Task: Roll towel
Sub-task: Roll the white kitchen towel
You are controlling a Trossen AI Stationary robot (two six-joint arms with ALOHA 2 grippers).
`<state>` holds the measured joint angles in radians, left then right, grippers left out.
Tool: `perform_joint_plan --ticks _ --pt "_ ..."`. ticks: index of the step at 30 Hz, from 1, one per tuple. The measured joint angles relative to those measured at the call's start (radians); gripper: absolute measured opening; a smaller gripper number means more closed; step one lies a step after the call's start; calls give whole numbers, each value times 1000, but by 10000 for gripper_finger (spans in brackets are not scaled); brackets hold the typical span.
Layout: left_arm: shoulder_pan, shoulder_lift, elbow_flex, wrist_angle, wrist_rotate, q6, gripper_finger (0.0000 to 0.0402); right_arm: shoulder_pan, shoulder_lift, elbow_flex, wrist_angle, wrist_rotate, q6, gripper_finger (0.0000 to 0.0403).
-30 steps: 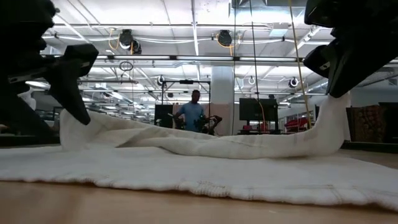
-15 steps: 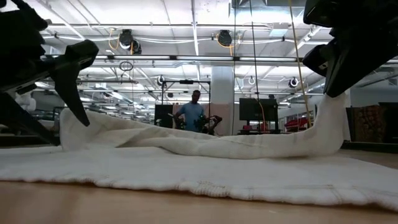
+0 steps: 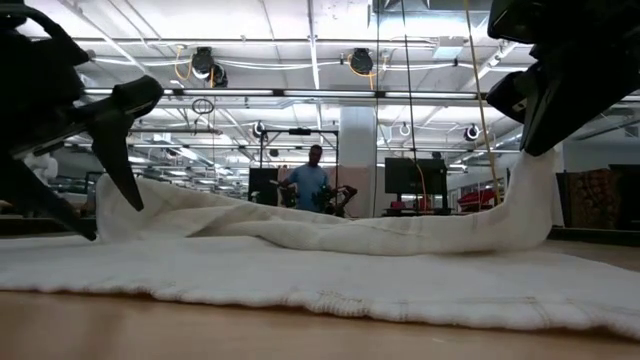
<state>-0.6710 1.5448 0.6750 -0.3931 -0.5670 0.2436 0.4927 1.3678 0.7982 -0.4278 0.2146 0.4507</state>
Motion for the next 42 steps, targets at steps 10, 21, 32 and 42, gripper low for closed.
perform_joint_plan --ticks 10,21,32,42 --pt "24 25 -1 2 15 10 167 0 0 0 1 22 -1 0" --pt "30 24 -1 124 -10 35 35 0 0 0 -8 22 -1 0" --pt "-2 -45 -1 234 -213 -381 7 0 -47 0 -151 13 59 0" --pt "10 -270 -1 230 -710 -415 6 0 -157 0 -25 426 -47 0"
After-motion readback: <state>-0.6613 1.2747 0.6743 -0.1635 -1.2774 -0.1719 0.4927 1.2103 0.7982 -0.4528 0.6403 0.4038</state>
